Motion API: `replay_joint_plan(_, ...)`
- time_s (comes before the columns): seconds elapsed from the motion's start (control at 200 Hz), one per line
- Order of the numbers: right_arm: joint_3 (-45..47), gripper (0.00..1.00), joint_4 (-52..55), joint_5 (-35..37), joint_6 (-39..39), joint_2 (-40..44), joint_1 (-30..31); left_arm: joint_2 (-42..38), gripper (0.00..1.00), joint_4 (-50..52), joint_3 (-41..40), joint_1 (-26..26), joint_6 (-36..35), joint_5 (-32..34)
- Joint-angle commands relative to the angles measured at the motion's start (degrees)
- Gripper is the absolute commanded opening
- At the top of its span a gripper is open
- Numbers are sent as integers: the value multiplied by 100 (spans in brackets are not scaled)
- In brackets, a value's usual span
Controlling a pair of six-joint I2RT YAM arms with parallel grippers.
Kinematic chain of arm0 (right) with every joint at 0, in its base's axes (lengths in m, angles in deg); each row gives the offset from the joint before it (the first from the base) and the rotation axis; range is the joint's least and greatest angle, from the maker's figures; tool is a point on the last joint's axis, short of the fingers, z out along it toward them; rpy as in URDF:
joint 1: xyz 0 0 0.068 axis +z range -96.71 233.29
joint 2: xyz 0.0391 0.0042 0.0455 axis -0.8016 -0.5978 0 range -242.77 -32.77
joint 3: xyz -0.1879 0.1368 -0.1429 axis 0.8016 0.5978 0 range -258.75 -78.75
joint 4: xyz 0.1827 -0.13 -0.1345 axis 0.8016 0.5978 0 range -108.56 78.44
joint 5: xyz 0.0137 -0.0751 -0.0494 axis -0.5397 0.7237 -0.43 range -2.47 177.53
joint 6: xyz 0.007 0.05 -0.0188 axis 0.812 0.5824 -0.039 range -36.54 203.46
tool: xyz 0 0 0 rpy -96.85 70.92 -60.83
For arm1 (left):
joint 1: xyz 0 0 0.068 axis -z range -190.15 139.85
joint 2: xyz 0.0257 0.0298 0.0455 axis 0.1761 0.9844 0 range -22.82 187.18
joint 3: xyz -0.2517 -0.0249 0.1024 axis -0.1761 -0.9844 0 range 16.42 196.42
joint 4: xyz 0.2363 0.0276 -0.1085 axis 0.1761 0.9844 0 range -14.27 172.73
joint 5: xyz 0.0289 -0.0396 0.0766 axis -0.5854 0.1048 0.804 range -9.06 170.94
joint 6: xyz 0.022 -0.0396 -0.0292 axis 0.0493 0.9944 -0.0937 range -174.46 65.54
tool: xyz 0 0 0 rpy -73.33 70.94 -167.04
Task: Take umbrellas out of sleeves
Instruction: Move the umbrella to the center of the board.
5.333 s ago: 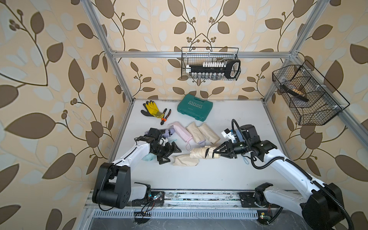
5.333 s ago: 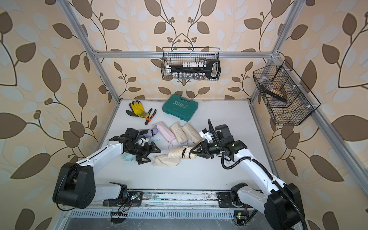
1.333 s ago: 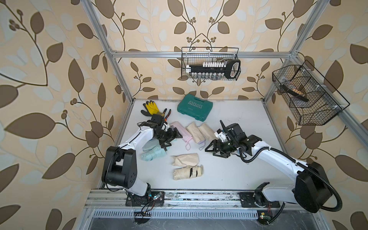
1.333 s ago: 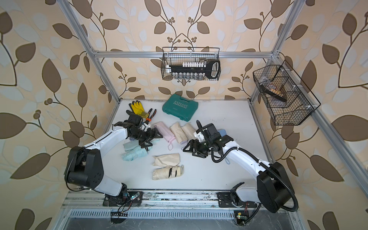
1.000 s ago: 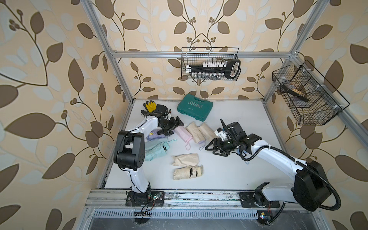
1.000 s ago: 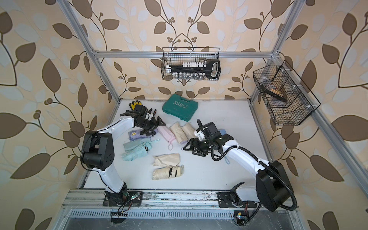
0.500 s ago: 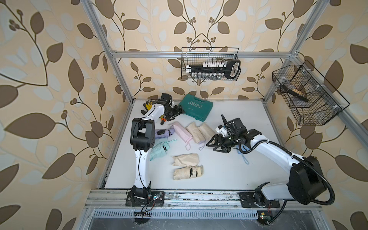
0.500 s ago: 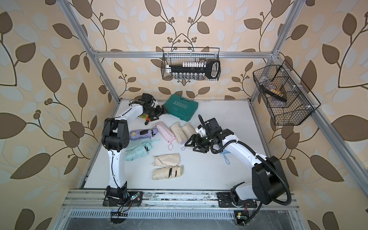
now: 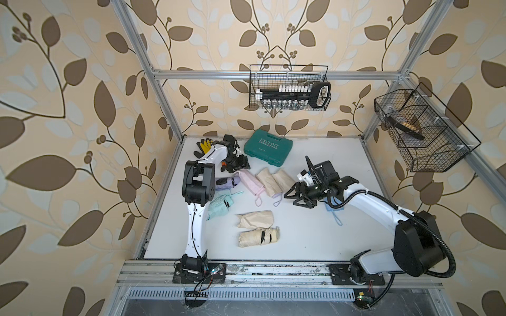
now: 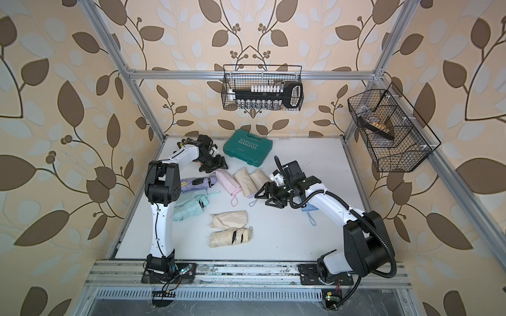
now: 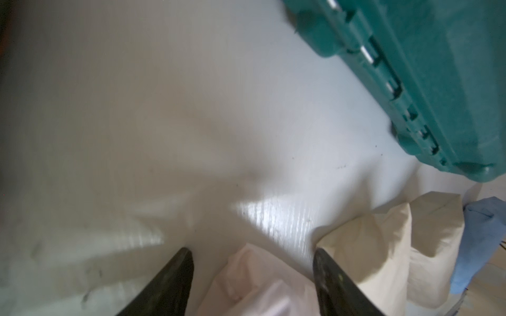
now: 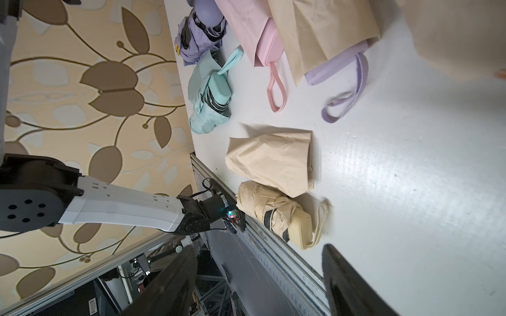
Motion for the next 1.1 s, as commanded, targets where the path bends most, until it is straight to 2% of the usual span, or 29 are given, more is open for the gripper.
replay_joint_plan(0.0,72,73,-158,-118,69,-58,2,-308,64,191,-417,76,-143,-173)
replay_joint_plan(0.235,107,73,-227,-79,13,-149,74,-818,62,-53,-1354,187,61,-464)
replay_joint_plan(0.505,77,72,-712,54,164,-735,378,-1182,53,-516,-2141,247,639,-1141)
replay_joint_plan(0.595,134,72,-1178,-27,400,-1072,521,-1247,55,-560,-2274,437,723,-1213)
replay_joint_plan(0.66,233,72,-1536,-39,585,-1256,612,-1295,64,-541,-2373,536,740,-1165)
replay_joint_plan(0.74,432,70,-2002,-36,874,-1438,667,-1341,66,-497,-2469,539,715,-1104)
replay_joint_plan(1.095,1074,61,-3151,169,1315,-1736,700,-1466,65,-42,-2432,530,407,-1051)
